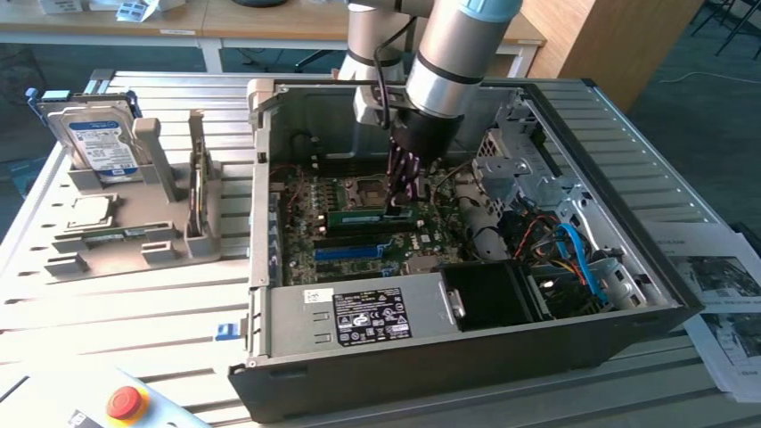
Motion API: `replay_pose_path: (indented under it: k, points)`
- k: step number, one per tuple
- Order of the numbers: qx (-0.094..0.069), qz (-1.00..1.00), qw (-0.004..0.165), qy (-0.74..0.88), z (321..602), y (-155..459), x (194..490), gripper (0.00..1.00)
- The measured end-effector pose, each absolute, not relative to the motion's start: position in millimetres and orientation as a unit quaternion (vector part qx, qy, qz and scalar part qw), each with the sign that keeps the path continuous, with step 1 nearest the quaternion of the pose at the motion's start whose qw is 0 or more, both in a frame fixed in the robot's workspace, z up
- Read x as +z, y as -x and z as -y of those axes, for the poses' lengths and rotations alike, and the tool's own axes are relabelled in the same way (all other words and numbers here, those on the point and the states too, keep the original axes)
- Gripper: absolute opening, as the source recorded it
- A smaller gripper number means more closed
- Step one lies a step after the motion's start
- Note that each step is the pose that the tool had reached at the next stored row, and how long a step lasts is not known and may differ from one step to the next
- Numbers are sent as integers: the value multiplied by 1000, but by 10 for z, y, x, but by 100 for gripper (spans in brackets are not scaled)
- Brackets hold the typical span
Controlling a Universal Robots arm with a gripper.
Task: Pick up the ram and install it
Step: 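Insert the ram into the slot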
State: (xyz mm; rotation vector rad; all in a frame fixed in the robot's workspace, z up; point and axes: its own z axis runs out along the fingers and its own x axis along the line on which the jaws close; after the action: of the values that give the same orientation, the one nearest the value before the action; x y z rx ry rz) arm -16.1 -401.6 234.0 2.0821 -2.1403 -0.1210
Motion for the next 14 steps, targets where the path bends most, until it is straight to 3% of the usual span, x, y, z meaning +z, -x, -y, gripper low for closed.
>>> replay_pose_path:
  k: [14]
  points:
    - [-40,709,76,-700,4033,162,2341,12]
